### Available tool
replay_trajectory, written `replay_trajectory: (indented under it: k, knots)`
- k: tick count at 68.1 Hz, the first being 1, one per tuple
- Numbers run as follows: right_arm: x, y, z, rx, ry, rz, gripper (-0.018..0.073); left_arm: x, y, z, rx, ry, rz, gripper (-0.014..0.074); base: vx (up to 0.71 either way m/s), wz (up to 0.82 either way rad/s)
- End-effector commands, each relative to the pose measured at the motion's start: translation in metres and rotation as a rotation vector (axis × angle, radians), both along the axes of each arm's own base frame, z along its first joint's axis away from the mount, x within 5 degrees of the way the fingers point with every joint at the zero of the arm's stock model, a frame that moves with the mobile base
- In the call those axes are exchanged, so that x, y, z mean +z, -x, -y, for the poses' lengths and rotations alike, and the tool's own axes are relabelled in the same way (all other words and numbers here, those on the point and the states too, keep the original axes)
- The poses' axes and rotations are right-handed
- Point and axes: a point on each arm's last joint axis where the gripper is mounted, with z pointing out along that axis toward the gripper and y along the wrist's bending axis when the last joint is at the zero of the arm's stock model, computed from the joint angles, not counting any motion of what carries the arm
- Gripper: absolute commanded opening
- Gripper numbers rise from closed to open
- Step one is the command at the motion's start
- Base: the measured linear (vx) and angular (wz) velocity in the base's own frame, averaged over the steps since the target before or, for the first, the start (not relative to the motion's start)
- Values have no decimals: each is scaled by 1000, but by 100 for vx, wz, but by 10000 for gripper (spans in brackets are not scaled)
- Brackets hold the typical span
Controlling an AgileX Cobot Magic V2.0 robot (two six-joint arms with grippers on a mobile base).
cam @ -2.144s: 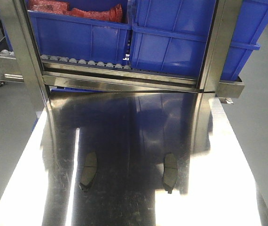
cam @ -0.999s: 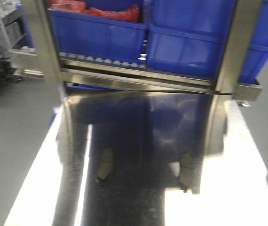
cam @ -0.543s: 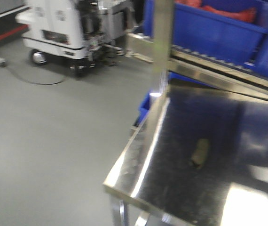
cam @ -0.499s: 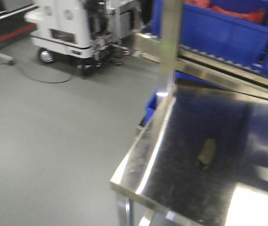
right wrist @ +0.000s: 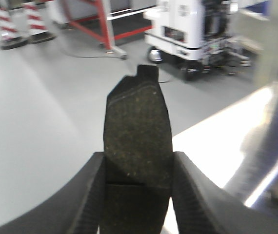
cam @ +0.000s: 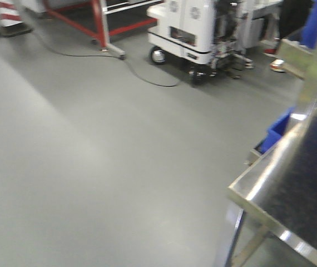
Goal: Move and align brake pads A on conveyor
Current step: 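Turn the base away from the table holding both pads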
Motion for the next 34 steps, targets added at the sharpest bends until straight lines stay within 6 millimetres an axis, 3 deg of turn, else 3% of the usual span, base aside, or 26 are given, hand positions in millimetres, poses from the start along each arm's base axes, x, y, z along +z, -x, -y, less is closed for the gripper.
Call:
replay_trajectory:
  k: [1, 34]
  knots:
    - [19, -2, 1, -7, -1, 127, -7, 16, -2, 0, 6, 32, 104, -6, -17, 68]
    - [19, -2, 1, -7, -1, 127, -7, 16, -2, 0, 6, 32, 104, -6, -15, 71]
